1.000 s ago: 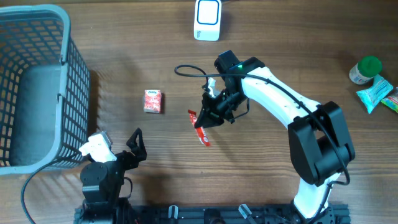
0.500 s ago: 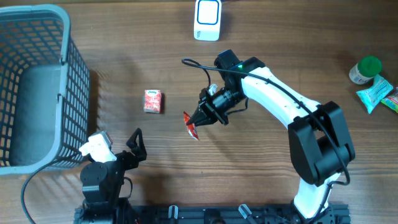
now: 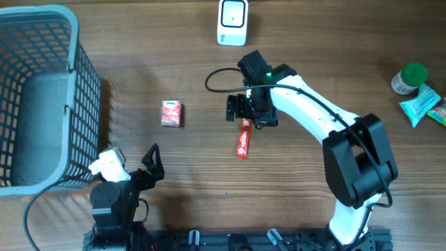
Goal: Scan the item barcode
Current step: 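Reach right gripper to red Nescafe stick and grasp it, then lift Nescafe stick with right gripper and hold it at scanner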
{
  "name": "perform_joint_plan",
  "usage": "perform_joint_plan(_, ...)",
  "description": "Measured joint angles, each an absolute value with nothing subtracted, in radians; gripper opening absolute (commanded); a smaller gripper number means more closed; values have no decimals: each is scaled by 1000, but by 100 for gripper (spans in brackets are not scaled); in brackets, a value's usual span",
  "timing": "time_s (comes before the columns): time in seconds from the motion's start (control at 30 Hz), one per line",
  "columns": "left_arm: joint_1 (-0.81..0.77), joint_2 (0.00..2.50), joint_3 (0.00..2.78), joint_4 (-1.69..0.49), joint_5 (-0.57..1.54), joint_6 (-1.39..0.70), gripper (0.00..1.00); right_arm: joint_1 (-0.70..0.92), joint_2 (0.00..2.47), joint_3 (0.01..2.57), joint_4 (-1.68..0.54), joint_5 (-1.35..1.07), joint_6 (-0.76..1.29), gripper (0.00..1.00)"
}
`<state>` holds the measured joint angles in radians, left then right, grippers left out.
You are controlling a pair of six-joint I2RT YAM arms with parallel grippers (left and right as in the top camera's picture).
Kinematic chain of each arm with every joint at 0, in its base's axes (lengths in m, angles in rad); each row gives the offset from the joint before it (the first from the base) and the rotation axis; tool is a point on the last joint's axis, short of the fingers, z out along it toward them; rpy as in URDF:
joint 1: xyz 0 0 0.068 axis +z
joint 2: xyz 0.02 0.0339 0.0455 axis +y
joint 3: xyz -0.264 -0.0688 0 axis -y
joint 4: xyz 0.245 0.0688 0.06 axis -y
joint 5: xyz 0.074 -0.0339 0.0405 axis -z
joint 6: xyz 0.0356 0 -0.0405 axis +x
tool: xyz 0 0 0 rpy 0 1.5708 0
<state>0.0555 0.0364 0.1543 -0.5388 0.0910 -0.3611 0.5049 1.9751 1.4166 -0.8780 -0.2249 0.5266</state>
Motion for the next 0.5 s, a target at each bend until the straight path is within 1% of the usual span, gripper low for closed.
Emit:
perform_joint_plan(0.13, 56, 36, 154, -539, 91, -361, 100, 508, 1975, 1477, -965, -202, 484, 100)
perform_joint_plan(0.27, 56, 36, 154, -539, 91, -361, 100, 546, 1975, 1569, -1113, -41, 496, 100)
perform_joint_plan(0.37, 56, 36, 154, -539, 91, -361, 100, 594, 1975, 1578, -1192, 71, 519, 100)
perform_joint_plan(0.43, 56, 36, 154, -539, 91, -361, 100, 625, 1975, 1577, -1191, 99, 504, 100)
perform_joint_plan(0.47, 56, 36, 154, -539, 91, -361, 100, 638, 1975, 1577, -1172, 98, 478, 87)
perform_joint_plan(0.5, 56, 36, 154, -539, 91, -361, 100, 648, 1975, 1577, -1147, 89, 451, 72)
